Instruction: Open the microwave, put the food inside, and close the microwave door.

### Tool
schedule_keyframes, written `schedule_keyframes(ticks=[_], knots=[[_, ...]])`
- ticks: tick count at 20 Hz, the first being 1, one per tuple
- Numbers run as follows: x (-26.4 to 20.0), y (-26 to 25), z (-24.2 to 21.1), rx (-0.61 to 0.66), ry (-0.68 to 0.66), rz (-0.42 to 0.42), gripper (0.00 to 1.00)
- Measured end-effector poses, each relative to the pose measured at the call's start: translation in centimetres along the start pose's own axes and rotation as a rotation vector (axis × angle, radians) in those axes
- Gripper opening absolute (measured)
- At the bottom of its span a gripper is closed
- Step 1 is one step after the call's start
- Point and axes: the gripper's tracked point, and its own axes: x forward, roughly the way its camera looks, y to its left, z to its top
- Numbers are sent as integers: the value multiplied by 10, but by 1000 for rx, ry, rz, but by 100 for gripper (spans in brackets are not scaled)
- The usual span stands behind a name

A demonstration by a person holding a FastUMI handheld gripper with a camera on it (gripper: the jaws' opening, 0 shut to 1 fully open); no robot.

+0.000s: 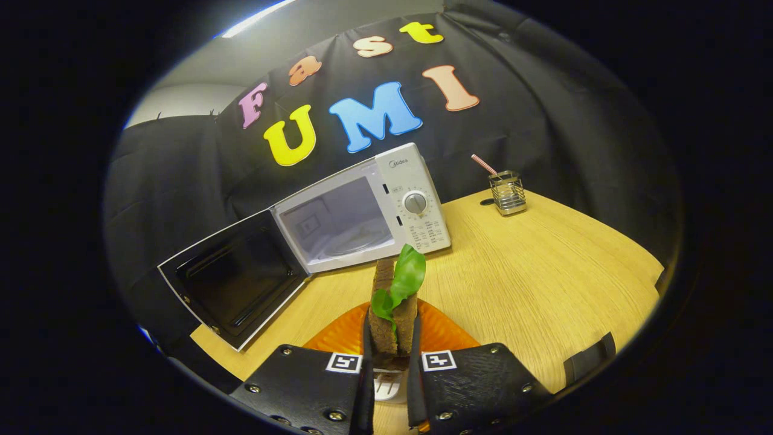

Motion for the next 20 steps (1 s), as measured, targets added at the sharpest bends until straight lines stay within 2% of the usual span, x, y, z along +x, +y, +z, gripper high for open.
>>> schedule_keyframes(ticks=[6,11,14,20], knots=[[-9,15,30,-23,-77,24,21],[1,32,61,-33,-158,46,21],[17,50,82,-1,-222,101,21],[67,71,104,56,-258,133,21]])
